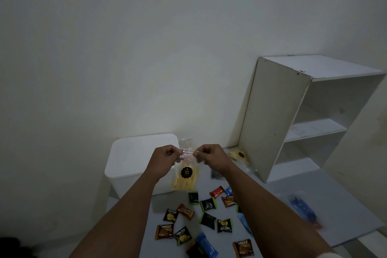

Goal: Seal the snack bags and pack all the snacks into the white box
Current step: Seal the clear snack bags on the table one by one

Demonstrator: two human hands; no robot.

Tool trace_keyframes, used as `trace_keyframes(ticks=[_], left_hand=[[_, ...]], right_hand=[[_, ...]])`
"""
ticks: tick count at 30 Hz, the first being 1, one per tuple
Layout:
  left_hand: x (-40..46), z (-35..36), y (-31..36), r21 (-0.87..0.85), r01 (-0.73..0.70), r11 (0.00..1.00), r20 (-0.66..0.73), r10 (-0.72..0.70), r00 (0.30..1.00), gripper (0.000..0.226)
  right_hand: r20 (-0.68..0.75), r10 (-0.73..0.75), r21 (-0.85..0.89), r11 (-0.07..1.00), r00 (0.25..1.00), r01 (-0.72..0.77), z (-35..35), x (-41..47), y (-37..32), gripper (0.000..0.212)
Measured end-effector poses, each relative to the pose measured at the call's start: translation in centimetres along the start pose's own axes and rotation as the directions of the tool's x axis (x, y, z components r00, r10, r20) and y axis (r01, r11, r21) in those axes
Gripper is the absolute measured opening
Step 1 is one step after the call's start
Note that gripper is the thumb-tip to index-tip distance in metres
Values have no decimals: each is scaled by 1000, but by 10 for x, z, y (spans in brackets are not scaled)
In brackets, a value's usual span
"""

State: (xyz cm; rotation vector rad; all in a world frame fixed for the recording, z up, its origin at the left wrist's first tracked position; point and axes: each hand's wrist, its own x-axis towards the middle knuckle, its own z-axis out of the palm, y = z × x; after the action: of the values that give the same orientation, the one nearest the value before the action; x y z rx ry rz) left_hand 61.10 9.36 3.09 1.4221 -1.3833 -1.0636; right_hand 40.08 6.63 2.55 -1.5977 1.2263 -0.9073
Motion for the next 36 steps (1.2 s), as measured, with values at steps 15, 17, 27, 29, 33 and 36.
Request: trace_keyframes(ticks=[15,17,27,29,33,36], left_hand=[[6,0,-6,-102,36,994,55,-30,998,21],[9,5,-5,-117,38,992,55,-31,998,21],[32,57,-15,-163,99,982,153,-74,985,24],[40,72,-14,-168,116,979,186,-85,979,19],[64,100,-21,-244,218,945,200,-171,965,16],[83,120,-31,-289,286,913,180,-242,954,15]], right_hand=[[-72,12,48,999,997,-9,-7,-2,10,17],[-93,36,86,996,995,-28,-11,-5,14,17],[-104,146,106,985,984,-135,-57,-14,47,17],[-115,192,174,970,975,-171,-65,-16,55,18],[-49,290,124,951,956,-283,-79,-10,78,24],[-10,362,165,920,932,-356,-91,6,105,21]])
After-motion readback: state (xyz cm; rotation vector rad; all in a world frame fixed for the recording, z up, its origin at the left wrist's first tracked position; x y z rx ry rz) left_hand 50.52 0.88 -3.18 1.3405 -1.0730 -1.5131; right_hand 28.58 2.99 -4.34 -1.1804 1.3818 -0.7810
